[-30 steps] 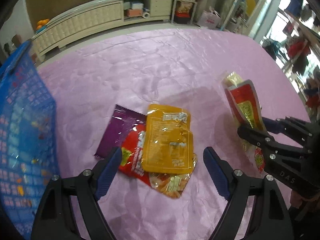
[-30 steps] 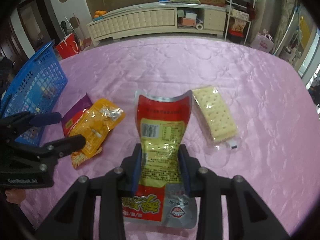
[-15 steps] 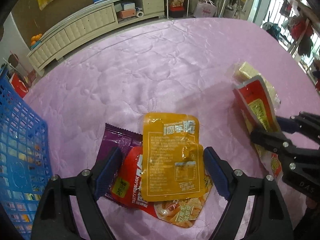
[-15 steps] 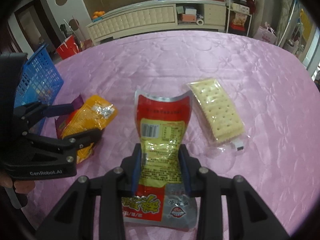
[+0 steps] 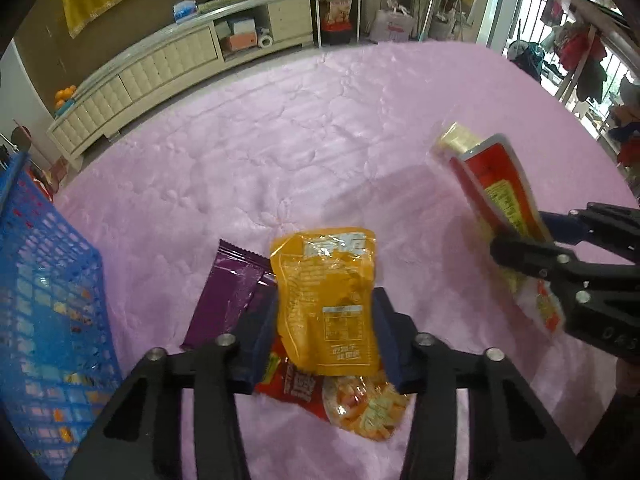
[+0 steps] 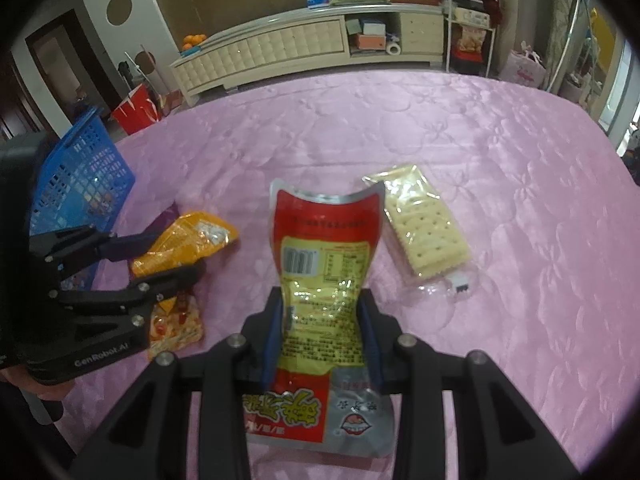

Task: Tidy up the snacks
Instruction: 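Grasp the yellow-orange snack pack with the left tool while the right holds the red pack, then carry both held packs toward the blue basket, then lower the yellow-orange pack into the basket and open the left tool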

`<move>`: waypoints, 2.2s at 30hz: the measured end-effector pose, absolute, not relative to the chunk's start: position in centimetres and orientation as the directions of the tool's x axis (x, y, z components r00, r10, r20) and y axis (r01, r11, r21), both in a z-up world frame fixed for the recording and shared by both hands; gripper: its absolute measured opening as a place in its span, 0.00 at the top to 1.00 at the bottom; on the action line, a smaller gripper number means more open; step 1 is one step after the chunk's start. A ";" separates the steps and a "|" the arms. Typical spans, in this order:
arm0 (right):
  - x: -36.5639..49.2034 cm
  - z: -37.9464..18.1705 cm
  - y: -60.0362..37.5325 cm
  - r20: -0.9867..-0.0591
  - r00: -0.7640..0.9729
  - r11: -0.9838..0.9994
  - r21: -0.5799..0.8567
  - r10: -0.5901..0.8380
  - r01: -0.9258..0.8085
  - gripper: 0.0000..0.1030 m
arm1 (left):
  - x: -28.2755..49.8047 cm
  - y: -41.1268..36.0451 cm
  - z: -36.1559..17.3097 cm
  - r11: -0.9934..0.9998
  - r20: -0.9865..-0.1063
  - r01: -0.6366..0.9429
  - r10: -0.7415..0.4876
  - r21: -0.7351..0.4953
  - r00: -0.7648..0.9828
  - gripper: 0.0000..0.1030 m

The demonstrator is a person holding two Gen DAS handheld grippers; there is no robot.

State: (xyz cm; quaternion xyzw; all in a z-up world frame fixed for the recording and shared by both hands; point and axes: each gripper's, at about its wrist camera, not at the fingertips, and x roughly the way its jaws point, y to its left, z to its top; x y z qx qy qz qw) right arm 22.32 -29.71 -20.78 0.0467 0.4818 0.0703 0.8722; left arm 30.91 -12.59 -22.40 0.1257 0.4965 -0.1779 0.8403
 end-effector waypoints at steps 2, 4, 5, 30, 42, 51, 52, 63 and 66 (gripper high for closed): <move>21.8 -20.2 -29.5 -0.830 0.530 0.985 0.154 0.172 -0.079 0.61 | 30.0 -12.1 -21.6 0.910 -0.875 0.413 -0.177 0.028 0.451 0.68; 21.1 -19.3 -29.2 -0.823 0.541 0.985 0.152 0.172 -0.081 0.61 | 28.8 -11.8 -20.9 0.912 -0.867 0.410 -0.185 0.024 0.462 0.71; 20.7 -18.9 -29.1 -0.820 0.547 0.985 0.150 0.171 -0.083 0.61 | 28.1 -11.7 -20.5 0.913 -0.864 0.408 -0.187 0.023 0.467 0.72; 13.1 -8.2 -17.6 -0.698 0.659 0.947 0.093 0.282 -0.307 0.61 | 16.3 1.7 -7.4 0.968 -0.694 0.253 -0.179 0.005 0.698 0.72; 15.8 -8.3 -9.2 -0.690 0.620 0.898 0.102 0.374 -0.428 0.61 | 15.7 11.1 -6.8 0.991 -0.699 0.134 -0.099 -0.005 0.708 0.72; 18.4 -10.4 -6.1 -0.725 0.570 0.885 0.117 0.386 -0.450 0.61 | 18.5 13.8 -9.0 0.991 -0.737 0.136 -0.094 -0.004 0.669 0.72; 18.6 -10.5 -5.9 -0.728 0.567 0.885 0.117 0.384 -0.450 0.61 | 19.0 13.9 -9.2 0.991 -0.741 0.137 -0.097 -0.007 0.665 0.72; 18.9 -10.7 -6.6 -0.742 0.573 0.902 0.098 0.349 -0.421 0.61 | 22.3 14.4 -12.0 0.992 -0.816 0.118 -0.111 -0.053 0.568 0.42; 18.6 -10.1 -7.1 -0.735 0.581 0.905 0.105 0.349 -0.411 0.61 | 21.3 13.9 -11.7 0.992 -0.810 0.120 -0.092 -0.027 0.579 0.41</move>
